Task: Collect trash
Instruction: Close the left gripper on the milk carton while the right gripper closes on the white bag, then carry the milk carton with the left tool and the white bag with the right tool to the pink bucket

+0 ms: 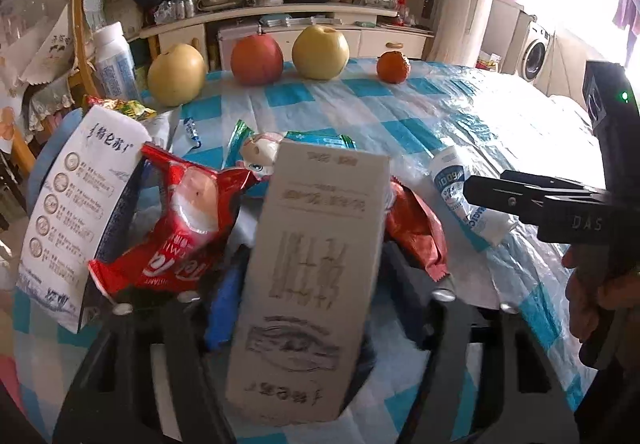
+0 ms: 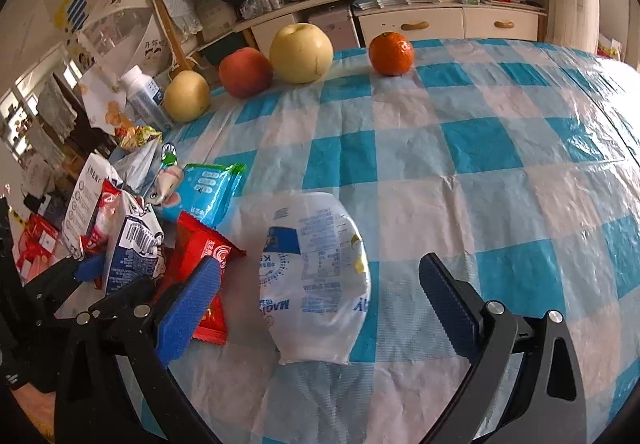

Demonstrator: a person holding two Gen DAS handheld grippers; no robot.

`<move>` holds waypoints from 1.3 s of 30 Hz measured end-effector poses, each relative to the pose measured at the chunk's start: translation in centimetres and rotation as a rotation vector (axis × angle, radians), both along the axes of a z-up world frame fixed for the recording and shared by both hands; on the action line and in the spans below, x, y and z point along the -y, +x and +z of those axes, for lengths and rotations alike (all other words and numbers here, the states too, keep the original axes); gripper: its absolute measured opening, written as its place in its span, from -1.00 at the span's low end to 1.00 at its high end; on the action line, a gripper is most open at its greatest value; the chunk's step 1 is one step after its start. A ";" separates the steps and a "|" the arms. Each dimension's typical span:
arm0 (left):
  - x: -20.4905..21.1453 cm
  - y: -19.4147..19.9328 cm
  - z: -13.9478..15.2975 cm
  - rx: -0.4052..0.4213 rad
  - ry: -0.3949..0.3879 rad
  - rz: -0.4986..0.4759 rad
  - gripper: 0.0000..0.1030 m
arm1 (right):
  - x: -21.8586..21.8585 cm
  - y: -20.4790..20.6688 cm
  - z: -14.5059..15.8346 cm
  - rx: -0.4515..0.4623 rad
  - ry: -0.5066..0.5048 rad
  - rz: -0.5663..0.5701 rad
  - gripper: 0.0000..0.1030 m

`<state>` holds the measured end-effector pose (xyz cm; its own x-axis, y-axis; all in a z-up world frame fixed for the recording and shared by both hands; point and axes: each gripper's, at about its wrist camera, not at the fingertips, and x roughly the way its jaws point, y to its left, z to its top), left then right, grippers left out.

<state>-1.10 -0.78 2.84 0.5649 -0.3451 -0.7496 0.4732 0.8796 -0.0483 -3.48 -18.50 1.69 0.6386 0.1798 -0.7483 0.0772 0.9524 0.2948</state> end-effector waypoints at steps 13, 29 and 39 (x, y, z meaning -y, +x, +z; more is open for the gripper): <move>-2.0 -2.3 2.1 0.043 -0.068 0.089 0.06 | -2.0 0.7 -0.8 -0.018 -0.120 0.027 0.50; -5.4 -3.6 3.5 0.083 -0.163 0.095 0.06 | -2.8 0.7 -1.1 -0.018 -0.218 0.004 0.22; -8.6 -4.4 4.6 0.123 -0.164 0.130 0.06 | -2.6 -1.1 0.9 0.059 -0.124 -0.043 0.22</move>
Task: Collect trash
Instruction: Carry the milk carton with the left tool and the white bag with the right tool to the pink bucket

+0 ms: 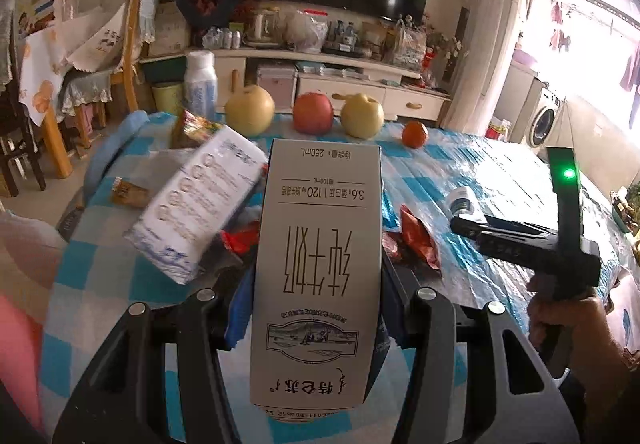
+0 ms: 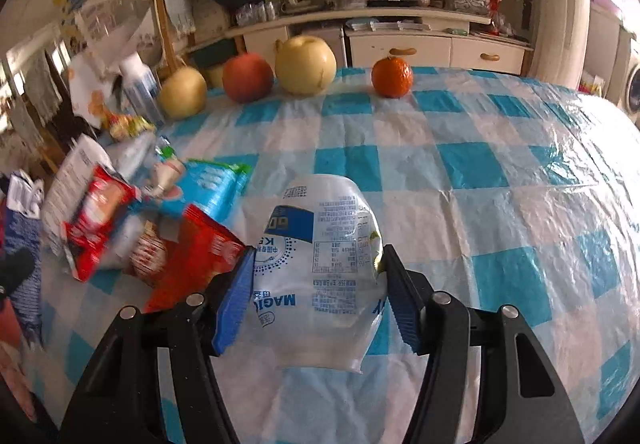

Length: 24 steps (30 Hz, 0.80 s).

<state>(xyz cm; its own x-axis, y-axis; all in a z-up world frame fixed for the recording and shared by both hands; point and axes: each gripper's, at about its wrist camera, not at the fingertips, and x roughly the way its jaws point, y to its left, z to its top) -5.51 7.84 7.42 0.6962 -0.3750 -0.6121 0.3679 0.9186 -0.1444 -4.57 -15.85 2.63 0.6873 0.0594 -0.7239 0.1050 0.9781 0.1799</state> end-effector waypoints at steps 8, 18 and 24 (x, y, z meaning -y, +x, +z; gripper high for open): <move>-4.9 -1.2 2.2 0.056 -0.029 0.082 0.06 | -1.6 -2.5 4.0 0.110 0.120 0.007 0.22; -13.3 -2.3 4.6 0.109 -0.058 0.278 0.06 | -12.8 -3.7 9.4 0.196 0.210 0.228 0.22; -21.7 -2.7 5.2 0.110 -0.061 0.508 0.06 | -24.3 -3.5 11.2 0.186 0.290 0.467 0.22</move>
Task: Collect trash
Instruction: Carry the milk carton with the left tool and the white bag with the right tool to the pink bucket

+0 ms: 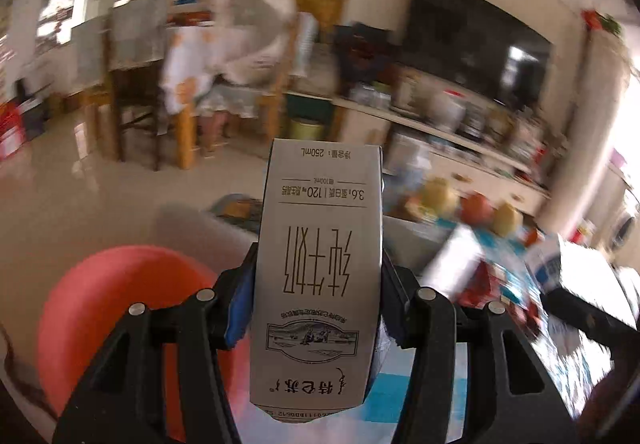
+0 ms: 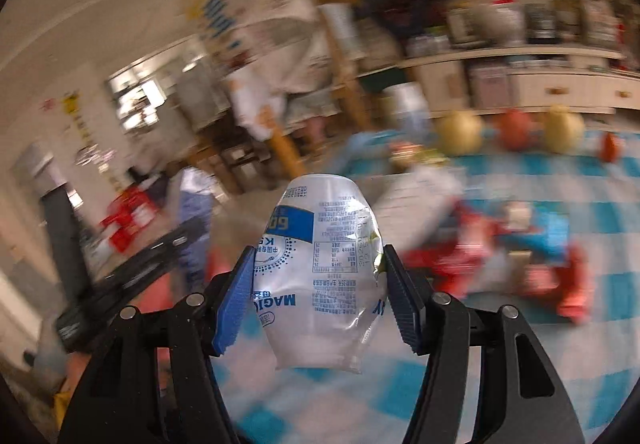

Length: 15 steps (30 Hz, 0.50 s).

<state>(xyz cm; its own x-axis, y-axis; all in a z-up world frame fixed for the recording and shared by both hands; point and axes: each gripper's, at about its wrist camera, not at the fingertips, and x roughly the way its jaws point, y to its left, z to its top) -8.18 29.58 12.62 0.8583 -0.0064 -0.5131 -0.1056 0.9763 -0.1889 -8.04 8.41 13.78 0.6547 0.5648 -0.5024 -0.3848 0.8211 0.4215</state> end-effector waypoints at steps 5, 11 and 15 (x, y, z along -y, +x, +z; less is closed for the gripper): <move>-7.7 0.2 -1.6 -0.064 -0.080 0.206 0.06 | -9.0 0.4 0.7 0.005 -0.009 0.170 0.22; -13.3 -0.2 -4.0 -0.178 -0.137 0.400 0.06 | -16.8 1.5 0.1 -0.013 -0.016 0.280 0.22; -15.9 -0.2 -5.6 -0.256 -0.176 0.464 0.10 | -19.8 2.7 -1.3 -0.052 -0.010 0.329 0.25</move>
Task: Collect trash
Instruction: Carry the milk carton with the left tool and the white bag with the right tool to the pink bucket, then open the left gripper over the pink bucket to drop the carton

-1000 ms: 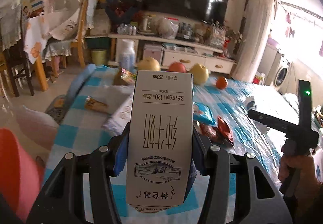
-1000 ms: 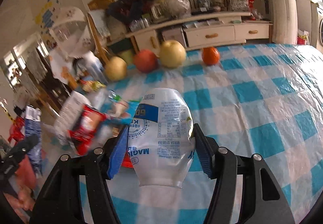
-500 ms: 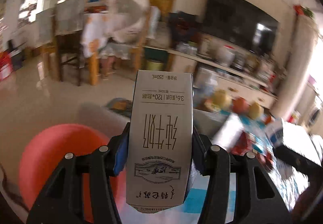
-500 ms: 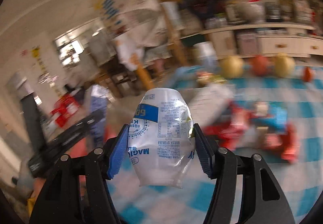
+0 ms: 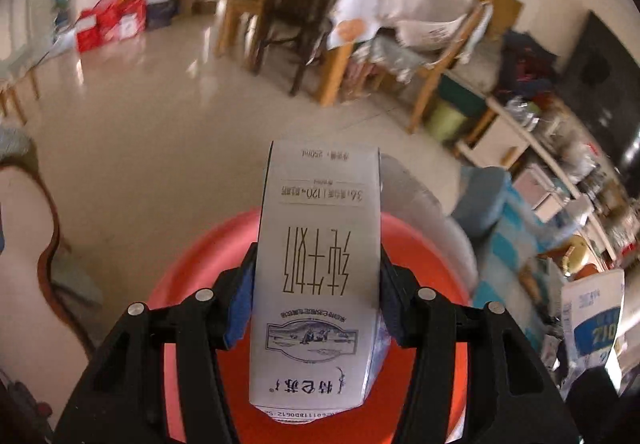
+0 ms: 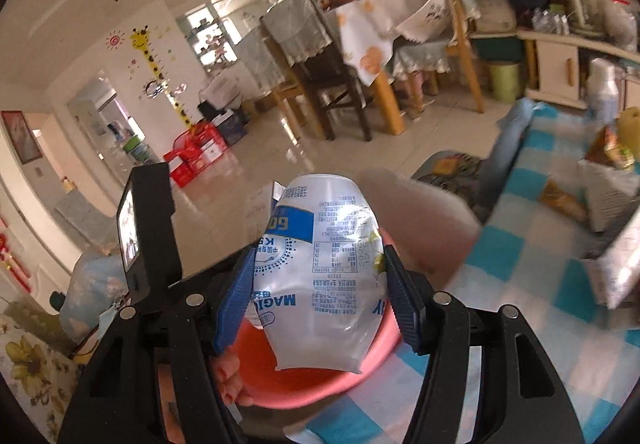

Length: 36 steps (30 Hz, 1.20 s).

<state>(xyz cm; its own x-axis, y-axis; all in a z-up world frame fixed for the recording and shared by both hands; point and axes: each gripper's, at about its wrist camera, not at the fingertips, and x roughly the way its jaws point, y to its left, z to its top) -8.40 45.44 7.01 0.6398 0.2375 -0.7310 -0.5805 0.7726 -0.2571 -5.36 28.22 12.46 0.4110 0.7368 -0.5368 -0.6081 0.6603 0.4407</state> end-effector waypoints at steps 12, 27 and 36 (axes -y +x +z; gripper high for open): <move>0.5 -1.5 1.9 0.163 0.107 0.084 0.76 | 2.9 -1.2 -1.3 0.063 -0.072 -0.107 0.74; 9.3 0.8 5.3 0.291 0.331 -0.184 0.77 | 8.4 -6.1 -2.1 0.296 -0.281 -0.217 0.91; 11.2 0.7 5.2 0.298 0.274 -0.252 0.77 | 10.3 -8.6 -2.7 0.389 -0.394 -0.251 0.91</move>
